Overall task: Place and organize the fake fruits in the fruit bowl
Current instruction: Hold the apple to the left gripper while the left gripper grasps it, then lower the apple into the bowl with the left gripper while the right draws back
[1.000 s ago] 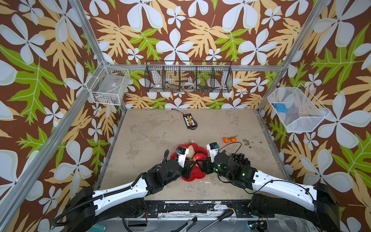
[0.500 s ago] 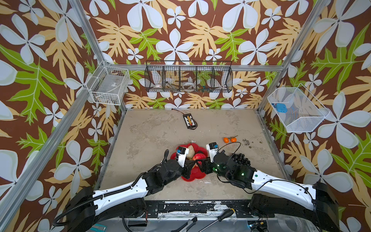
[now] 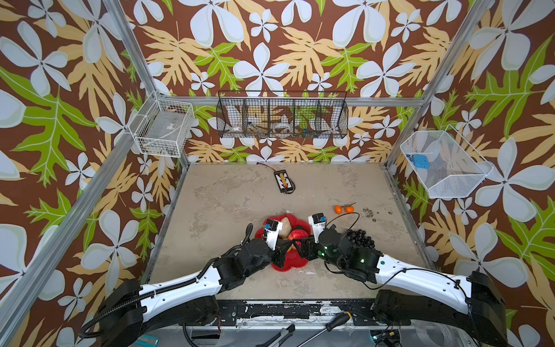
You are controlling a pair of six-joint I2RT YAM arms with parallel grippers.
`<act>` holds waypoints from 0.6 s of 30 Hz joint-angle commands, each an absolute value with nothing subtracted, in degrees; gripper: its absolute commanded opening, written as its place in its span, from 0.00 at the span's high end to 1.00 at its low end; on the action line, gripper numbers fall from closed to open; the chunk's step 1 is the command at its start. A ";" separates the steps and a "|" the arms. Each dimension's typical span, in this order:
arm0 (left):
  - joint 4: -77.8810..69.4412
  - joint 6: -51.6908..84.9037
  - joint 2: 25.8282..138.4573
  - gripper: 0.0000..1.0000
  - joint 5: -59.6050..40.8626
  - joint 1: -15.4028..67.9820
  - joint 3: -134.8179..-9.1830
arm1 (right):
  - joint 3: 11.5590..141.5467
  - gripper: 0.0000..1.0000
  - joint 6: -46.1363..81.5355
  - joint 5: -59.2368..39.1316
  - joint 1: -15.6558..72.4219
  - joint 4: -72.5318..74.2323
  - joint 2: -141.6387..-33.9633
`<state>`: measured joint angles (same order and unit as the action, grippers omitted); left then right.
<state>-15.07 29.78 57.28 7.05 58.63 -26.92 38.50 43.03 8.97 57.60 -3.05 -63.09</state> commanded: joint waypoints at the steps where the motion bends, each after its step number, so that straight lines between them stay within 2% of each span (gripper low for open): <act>1: -16.53 29.09 57.39 1.00 6.66 58.60 -26.72 | 38.93 0.24 43.16 9.00 57.66 -2.13 -62.32; 6: -14.03 28.27 57.78 1.00 7.58 58.59 -27.69 | 40.01 0.01 42.31 10.77 57.73 -6.02 -60.66; 18: 7.78 26.41 67.20 1.00 6.08 59.84 -41.09 | 37.42 0.00 36.83 28.61 57.60 -17.84 -44.35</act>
